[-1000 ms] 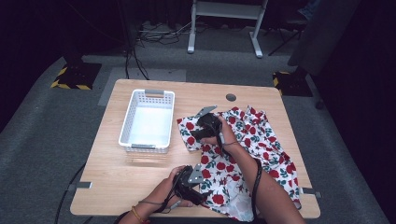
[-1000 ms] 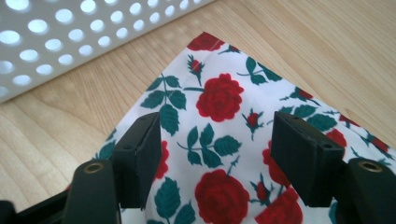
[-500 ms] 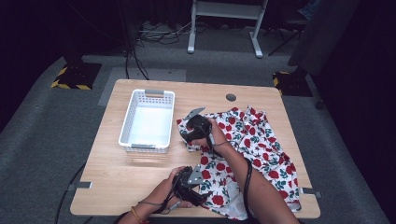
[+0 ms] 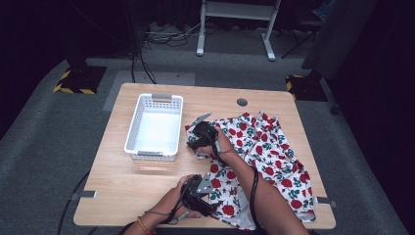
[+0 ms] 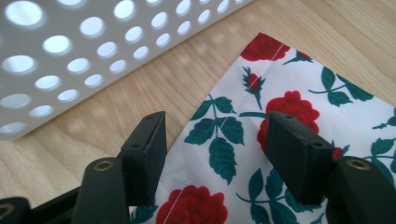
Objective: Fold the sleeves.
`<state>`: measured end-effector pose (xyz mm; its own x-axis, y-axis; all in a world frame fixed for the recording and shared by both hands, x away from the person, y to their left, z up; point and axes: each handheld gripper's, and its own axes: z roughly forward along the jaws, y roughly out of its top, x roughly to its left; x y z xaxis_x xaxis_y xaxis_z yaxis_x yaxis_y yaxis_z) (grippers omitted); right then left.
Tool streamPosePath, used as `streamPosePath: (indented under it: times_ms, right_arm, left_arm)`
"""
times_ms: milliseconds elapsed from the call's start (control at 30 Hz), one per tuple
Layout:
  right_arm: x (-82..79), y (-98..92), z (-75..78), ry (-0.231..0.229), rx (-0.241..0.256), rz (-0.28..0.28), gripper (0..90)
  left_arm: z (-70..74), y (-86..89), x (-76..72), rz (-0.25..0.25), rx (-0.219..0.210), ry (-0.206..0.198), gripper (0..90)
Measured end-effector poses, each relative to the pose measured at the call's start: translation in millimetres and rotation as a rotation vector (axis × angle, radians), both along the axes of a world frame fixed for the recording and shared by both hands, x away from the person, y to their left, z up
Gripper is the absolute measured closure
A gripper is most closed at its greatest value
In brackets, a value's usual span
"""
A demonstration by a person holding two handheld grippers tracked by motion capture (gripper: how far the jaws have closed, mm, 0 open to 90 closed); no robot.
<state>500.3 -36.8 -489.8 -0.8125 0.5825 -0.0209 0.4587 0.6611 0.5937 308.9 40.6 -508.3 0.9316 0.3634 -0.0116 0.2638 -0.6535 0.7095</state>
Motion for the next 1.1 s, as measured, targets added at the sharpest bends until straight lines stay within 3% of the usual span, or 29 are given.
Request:
streamPosePath:
  times_ms: [233, 433, 700, 933, 1100]
  right_arm:
    - [6.5, -4.8, 2.6, -0.002, -0.002, -0.063, 70.3]
    - [8.4, -4.0, 3.2, -0.018, -0.023, -0.082, 84.9]
    - [8.2, -14.3, 7.1, -0.055, -0.012, -0.104, 87.3]
    - [7.8, -43.8, 26.2, -0.080, 0.067, -0.171, 87.3]
    - [-1.3, -59.7, 42.8, -0.136, 0.095, -0.187, 87.3]
  left_arm:
    - [-0.1, 0.0, 0.1, -0.002, 0.000, -0.001, 22.1]
    - [-0.2, 0.1, 0.2, -0.003, -0.002, 0.000, 22.1]
    - [-0.2, 0.2, 0.2, -0.004, -0.002, -0.001, 22.1]
    - [-0.2, -0.4, 0.6, -0.006, -0.002, 0.001, 22.1]
    - [-0.2, -0.6, 0.5, -0.005, -0.002, 0.000, 22.1]
